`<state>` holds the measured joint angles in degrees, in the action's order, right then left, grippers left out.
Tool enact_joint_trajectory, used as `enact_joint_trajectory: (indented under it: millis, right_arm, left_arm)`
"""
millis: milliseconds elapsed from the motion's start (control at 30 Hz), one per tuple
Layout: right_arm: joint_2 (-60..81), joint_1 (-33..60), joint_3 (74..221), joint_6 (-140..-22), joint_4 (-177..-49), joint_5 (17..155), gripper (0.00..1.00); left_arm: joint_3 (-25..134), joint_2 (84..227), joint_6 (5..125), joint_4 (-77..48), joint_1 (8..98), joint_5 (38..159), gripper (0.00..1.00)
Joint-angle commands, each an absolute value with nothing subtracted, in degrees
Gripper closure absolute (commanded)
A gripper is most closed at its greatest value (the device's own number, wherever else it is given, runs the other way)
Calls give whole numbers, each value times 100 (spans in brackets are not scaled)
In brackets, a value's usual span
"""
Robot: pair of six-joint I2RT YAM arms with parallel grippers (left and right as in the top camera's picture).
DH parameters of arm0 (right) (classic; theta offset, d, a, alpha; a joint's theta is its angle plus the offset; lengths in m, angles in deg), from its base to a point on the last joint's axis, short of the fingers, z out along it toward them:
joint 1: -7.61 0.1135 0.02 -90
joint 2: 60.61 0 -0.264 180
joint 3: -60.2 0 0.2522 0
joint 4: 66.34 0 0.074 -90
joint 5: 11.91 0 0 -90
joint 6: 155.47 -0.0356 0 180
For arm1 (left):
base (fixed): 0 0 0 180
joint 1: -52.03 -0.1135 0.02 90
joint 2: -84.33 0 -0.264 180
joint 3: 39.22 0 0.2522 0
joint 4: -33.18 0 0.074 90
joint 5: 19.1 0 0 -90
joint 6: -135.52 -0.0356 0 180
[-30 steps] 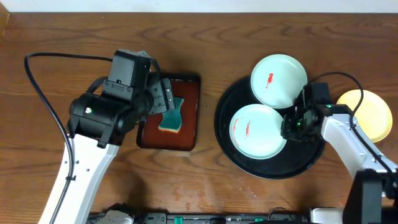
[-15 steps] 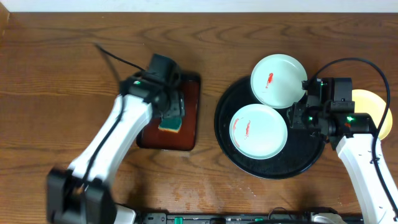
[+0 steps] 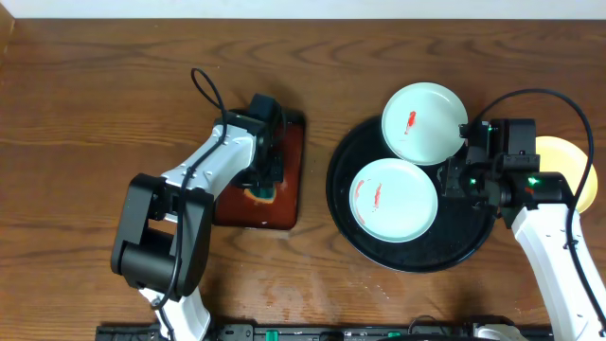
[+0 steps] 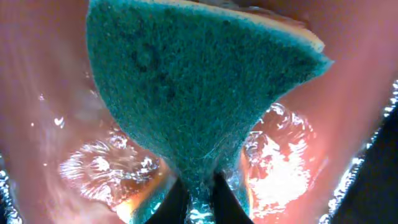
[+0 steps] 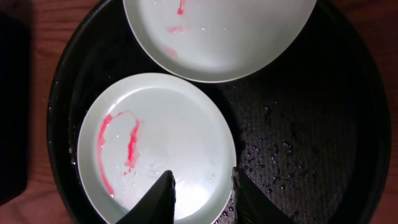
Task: Clean dirty plates on tray and stack at the side
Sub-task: 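Press the sponge into the tray water with left gripper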
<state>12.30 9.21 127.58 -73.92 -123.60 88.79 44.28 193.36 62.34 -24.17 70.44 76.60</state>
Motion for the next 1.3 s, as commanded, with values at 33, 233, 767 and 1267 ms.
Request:
enact_joint_trajectory:
  millis: [33,233,767,1267]
  right_arm:
    - [1228,974,12807,-7309,-12360,8907,72]
    - [1228,974,12807,-7309,-12365,8907,72]
    - [1228,976,12807,-7309,-12360,8907,71]
    - [1228,974,12807,-7309,-12380,8907,71]
  left_arm:
    - [4640,19341,6205,-2793,7027,7950,92]
    - [4749,18757,6203,-3269,7020,7946,36]
    - [3256,18814,6400,-2052,7020,7778,91]
    - [5027,18593,6100,-3457,7020,7773,34]
